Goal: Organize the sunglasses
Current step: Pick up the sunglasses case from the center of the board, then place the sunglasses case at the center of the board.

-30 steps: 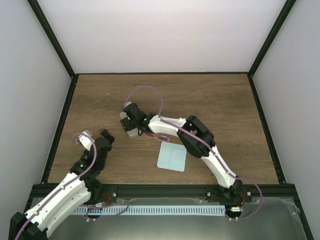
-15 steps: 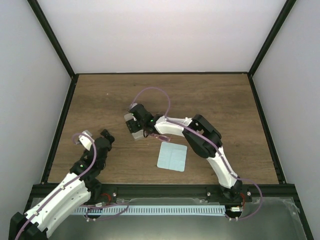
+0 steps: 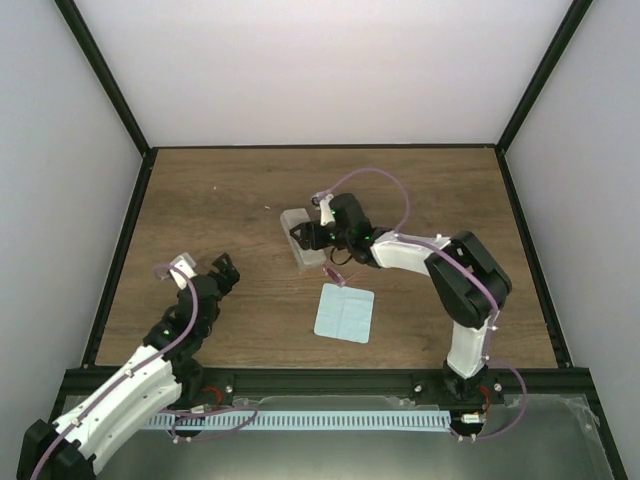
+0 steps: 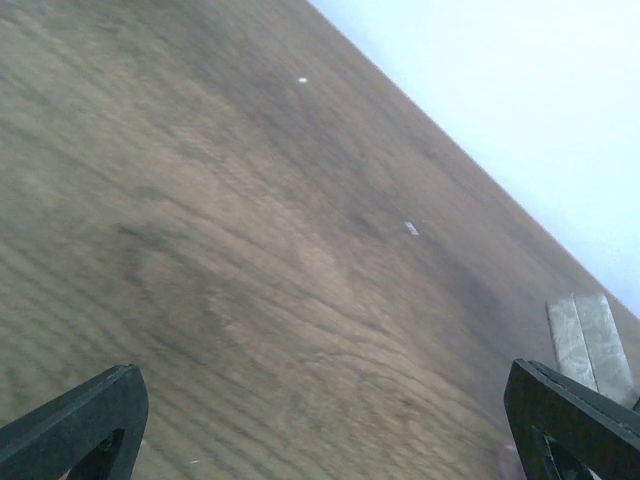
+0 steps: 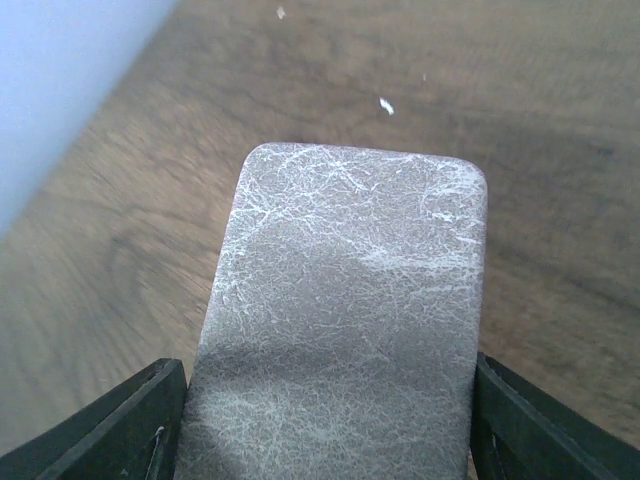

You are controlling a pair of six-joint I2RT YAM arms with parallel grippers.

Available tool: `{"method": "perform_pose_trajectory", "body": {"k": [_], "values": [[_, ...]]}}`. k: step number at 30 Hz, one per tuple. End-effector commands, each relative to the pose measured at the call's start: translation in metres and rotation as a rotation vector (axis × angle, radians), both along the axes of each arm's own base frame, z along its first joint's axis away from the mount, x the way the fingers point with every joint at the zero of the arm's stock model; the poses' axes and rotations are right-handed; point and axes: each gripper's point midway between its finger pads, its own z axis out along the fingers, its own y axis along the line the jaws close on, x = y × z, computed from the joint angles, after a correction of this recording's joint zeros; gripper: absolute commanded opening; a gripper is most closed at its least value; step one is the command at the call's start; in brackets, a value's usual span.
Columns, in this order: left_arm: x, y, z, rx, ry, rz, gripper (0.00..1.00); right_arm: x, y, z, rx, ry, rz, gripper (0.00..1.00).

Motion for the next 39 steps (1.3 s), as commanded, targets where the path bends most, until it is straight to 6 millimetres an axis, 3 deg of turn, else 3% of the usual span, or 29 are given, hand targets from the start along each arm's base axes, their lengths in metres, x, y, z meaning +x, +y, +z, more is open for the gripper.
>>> {"method": "perform_pose_trajectory", "body": {"k": [1,8,13,16,20,26,31,35,39], "values": [[0.008,-0.023,0.020,-0.048,-0.111,-0.125,1.00,0.001,-0.002,0.064,0.233,-0.074,0.075,0.62],[0.015,-0.054,0.035,-0.115,-0.204,-0.275,1.00,-0.015,-0.027,0.078,0.346,-0.059,0.130,0.60],[0.016,-0.099,0.043,-0.185,-0.268,-0.498,1.00,-0.035,-0.039,0.089,0.452,-0.030,0.219,0.60],[0.021,-0.109,0.032,-0.187,-0.230,-0.527,1.00,-0.038,-0.043,0.087,0.474,-0.005,0.233,0.60],[0.025,-0.098,0.018,-0.149,-0.182,-0.463,1.00,-0.030,-0.048,0.071,0.413,0.006,0.177,0.60],[0.017,-0.062,0.034,-0.129,-0.229,-0.307,1.00,-0.041,-0.064,0.051,0.312,-0.001,0.124,0.61],[0.007,-0.029,0.035,-0.130,-0.250,-0.160,1.00,-0.057,-0.044,0.013,0.166,0.031,0.138,0.61],[0.003,-0.020,0.029,-0.126,-0.224,-0.117,1.00,-0.072,-0.023,-0.015,0.089,0.068,0.157,0.61],[0.004,-0.018,0.020,-0.112,-0.185,-0.101,1.00,-0.080,-0.008,-0.028,0.038,0.071,0.179,0.62]]}}
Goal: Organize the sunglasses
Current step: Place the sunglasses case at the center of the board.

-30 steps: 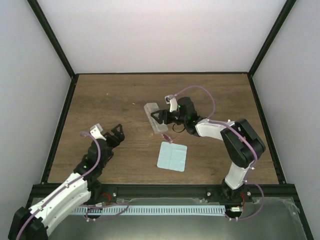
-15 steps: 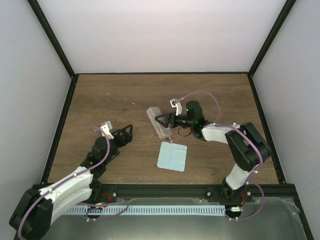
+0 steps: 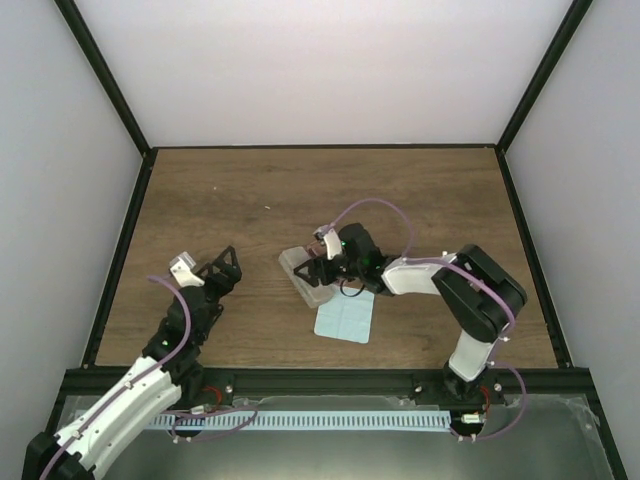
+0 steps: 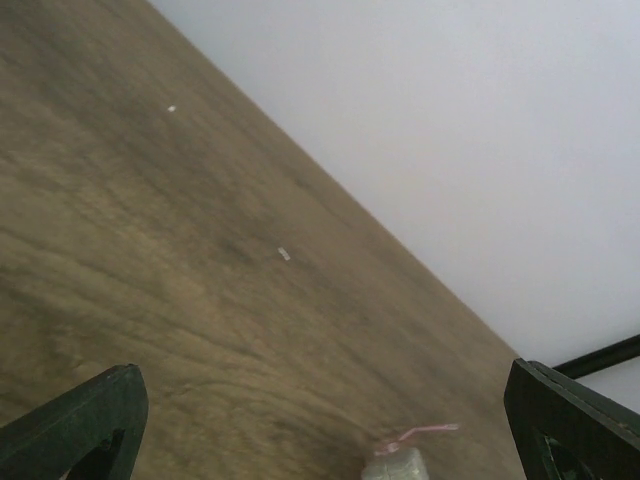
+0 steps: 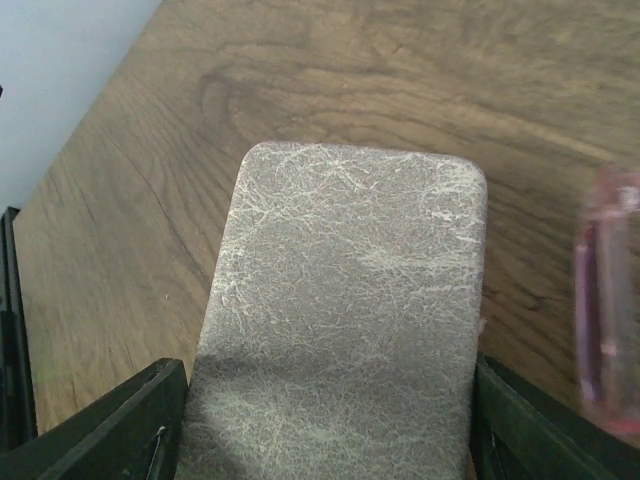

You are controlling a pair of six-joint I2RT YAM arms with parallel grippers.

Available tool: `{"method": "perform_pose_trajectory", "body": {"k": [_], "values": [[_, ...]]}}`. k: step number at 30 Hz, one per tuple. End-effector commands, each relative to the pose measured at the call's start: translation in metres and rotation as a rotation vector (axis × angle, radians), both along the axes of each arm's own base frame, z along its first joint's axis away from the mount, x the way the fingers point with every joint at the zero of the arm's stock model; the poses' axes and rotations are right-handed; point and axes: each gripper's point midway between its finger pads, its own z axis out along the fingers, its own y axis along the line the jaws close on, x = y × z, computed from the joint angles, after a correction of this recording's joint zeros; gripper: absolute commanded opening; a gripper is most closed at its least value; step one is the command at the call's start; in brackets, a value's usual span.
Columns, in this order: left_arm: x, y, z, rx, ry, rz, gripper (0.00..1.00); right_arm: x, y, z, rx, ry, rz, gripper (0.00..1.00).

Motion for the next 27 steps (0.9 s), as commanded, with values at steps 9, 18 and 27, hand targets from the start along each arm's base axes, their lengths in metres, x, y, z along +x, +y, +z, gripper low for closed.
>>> {"method": "perform_pose_trajectory", "body": {"k": [9,18,27], "values": [[0.003,0.009,-0.028,0.064,0.104,0.061,1.00,0.005,0.035,-0.026,-0.206,-0.083,-0.018,0.62],[0.003,0.013,-0.029,0.080,0.108,0.081,1.00,0.015,0.043,-0.046,-0.351,-0.121,-0.062,0.78],[0.003,0.014,-0.032,0.092,0.120,0.087,1.00,0.013,0.049,-0.053,-0.412,-0.146,-0.063,0.89]]}}
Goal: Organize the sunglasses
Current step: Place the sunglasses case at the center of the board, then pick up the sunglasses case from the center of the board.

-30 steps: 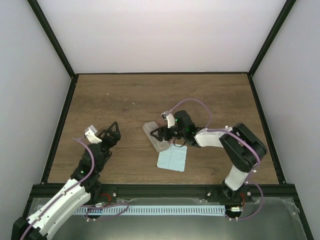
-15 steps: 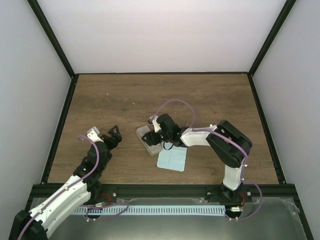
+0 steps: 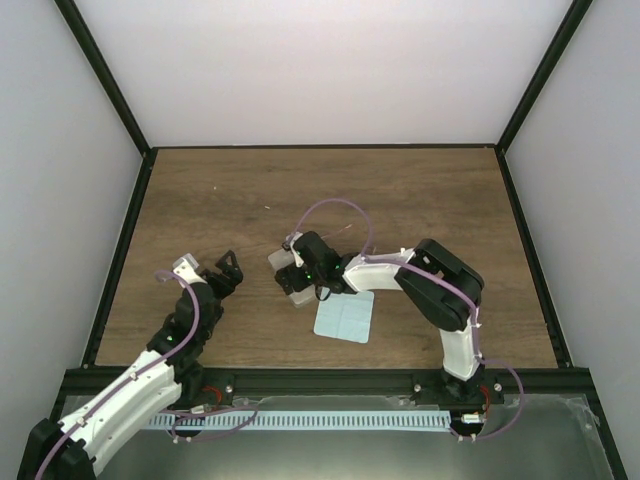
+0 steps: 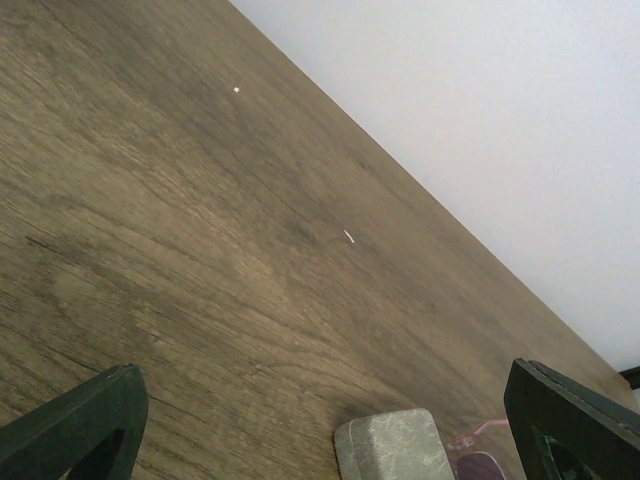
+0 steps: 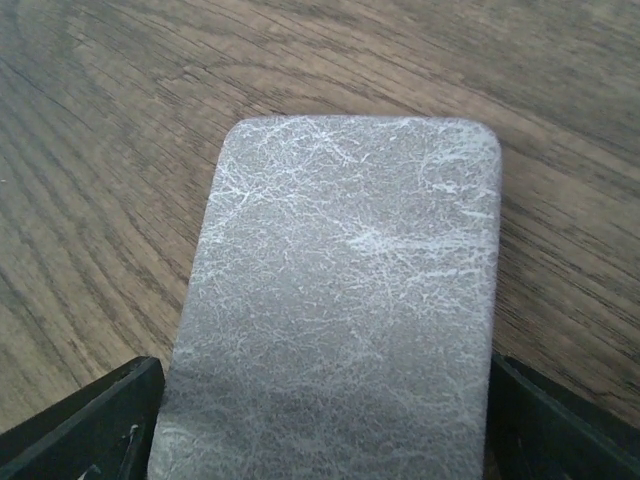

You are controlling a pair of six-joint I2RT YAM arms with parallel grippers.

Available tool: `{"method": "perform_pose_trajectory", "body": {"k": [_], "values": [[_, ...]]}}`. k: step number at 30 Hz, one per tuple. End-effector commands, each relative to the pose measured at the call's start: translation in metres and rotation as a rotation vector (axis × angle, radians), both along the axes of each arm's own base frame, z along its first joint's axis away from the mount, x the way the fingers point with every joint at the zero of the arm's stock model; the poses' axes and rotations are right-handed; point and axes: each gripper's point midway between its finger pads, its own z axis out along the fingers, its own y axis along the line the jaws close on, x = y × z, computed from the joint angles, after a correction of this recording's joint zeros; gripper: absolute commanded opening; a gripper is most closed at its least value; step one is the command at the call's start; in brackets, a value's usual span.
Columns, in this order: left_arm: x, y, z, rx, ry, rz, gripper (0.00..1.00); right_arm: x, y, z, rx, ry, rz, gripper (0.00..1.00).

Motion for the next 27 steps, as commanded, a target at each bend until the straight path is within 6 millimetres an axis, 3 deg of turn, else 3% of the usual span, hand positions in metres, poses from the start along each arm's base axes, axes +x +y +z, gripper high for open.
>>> {"method": "perform_pose_trajectory", "body": {"k": [1,6,11,19,25,27], "values": [[0.001,0.004,0.002,0.010,-0.002,0.018,1.00,0.004,-0.003,-0.007,-0.073,-0.024,-0.019,0.90],[0.001,0.004,0.001,0.011,-0.001,0.019,1.00,0.006,-0.004,-0.004,-0.083,-0.040,-0.041,0.85],[0.000,0.004,0.000,0.014,0.003,0.022,1.00,0.007,-0.007,-0.003,-0.111,-0.058,-0.062,0.73],[0.001,0.004,0.000,0.016,0.006,0.020,1.00,0.006,-0.006,0.005,-0.084,-0.059,-0.071,0.81],[0.002,0.001,0.000,0.015,0.007,0.008,1.00,0.003,-0.004,0.015,-0.041,-0.056,-0.073,0.69],[0.003,0.000,-0.001,0.016,0.011,0.002,1.00,0.002,-0.004,0.016,-0.037,-0.052,-0.074,0.71]]}}
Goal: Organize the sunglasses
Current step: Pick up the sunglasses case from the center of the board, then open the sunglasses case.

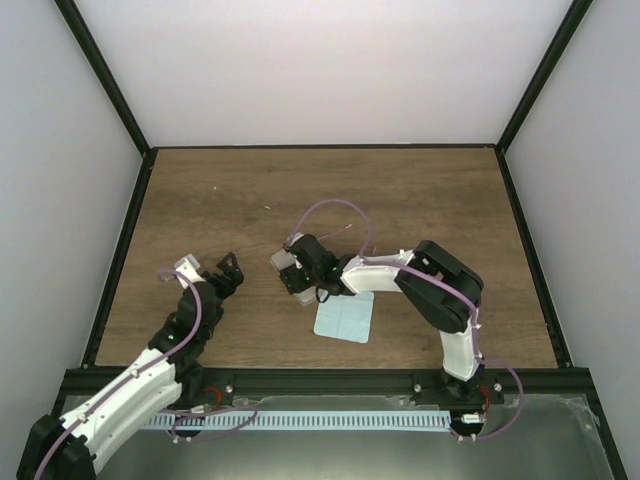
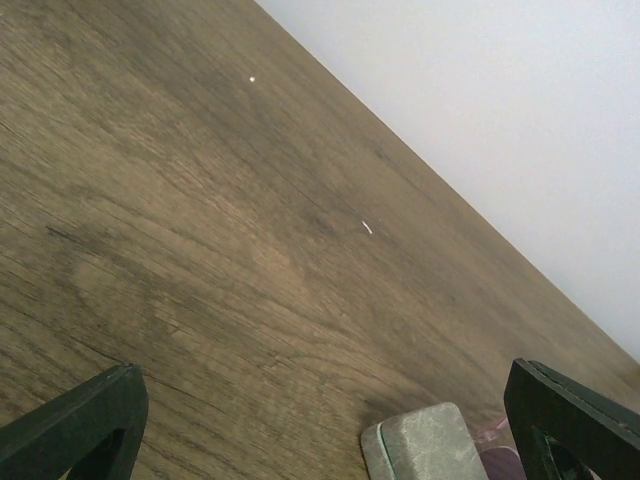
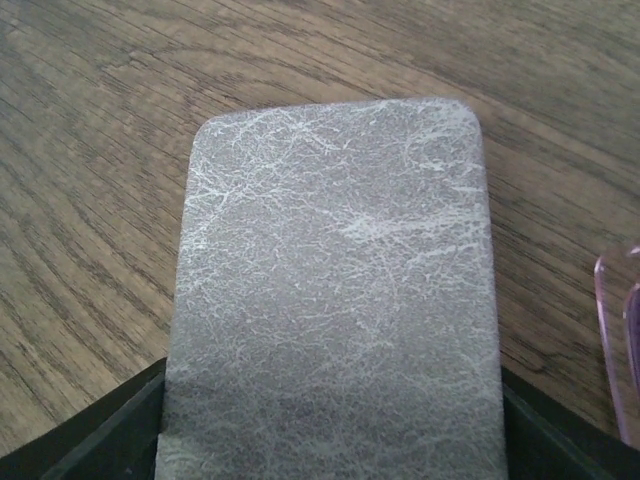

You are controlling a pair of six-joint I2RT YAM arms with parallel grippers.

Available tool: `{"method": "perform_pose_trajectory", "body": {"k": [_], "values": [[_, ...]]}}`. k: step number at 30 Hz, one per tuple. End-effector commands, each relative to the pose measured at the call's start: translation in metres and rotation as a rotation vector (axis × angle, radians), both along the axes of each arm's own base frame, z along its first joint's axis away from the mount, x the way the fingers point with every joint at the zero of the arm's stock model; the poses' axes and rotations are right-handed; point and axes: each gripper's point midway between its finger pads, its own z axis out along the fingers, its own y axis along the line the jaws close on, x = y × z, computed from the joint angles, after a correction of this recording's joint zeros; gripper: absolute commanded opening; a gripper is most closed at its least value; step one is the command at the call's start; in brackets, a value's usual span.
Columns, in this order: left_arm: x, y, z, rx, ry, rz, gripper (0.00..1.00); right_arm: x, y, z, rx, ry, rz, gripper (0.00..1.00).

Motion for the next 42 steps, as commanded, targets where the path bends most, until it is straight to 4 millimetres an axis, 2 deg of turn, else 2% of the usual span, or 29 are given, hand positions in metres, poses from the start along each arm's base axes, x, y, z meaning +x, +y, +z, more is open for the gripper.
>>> {"method": "perform_pose_trajectory", "body": {"k": [1,2,5,8,10,11,17,20,25,28,34,38,42], "values": [[0.003,-0.002,0.005,-0.005,-0.014,-0.007,1.00,0.000,0.003,0.020,0.040,-0.021,-0.014,0.76],[0.004,-0.004,0.005,-0.005,-0.012,-0.011,1.00,0.000,0.003,0.022,0.042,-0.022,-0.013,0.80],[0.005,-0.006,0.004,-0.002,-0.005,-0.019,1.00,0.000,0.001,0.024,0.047,-0.026,-0.019,0.81],[0.006,-0.007,0.003,0.001,0.000,-0.025,1.00,-0.001,0.000,0.025,0.051,-0.030,-0.023,0.69],[0.006,-0.008,0.002,0.000,0.001,-0.028,1.00,0.000,0.000,0.027,0.054,-0.033,-0.025,0.53],[0.006,-0.008,0.002,0.000,0.002,-0.028,1.00,-0.001,0.000,0.027,0.055,-0.032,-0.024,0.49],[0.006,-0.009,0.001,0.002,0.007,-0.036,1.00,0.000,0.001,0.022,0.048,-0.027,-0.023,0.49],[0.006,-0.010,0.002,-0.001,0.003,-0.039,1.00,0.001,-0.001,0.032,0.068,-0.042,-0.031,0.49],[0.008,-0.029,0.002,-0.033,-0.028,-0.137,1.00,0.002,-0.006,0.069,0.158,-0.101,-0.055,0.49],[0.009,-0.042,-0.001,-0.053,-0.030,-0.202,1.00,0.005,-0.015,0.098,0.239,-0.134,-0.080,0.49],[0.005,-0.083,0.014,-0.143,-0.118,-0.418,1.00,0.011,-0.049,0.150,0.426,-0.176,-0.141,0.49],[0.001,-0.109,0.019,-0.180,-0.122,-0.540,1.00,0.013,-0.063,0.172,0.502,-0.203,-0.157,0.49],[-0.007,-0.143,0.029,-0.245,-0.131,-0.721,1.00,0.013,-0.063,0.175,0.493,-0.214,-0.146,0.50]]}}
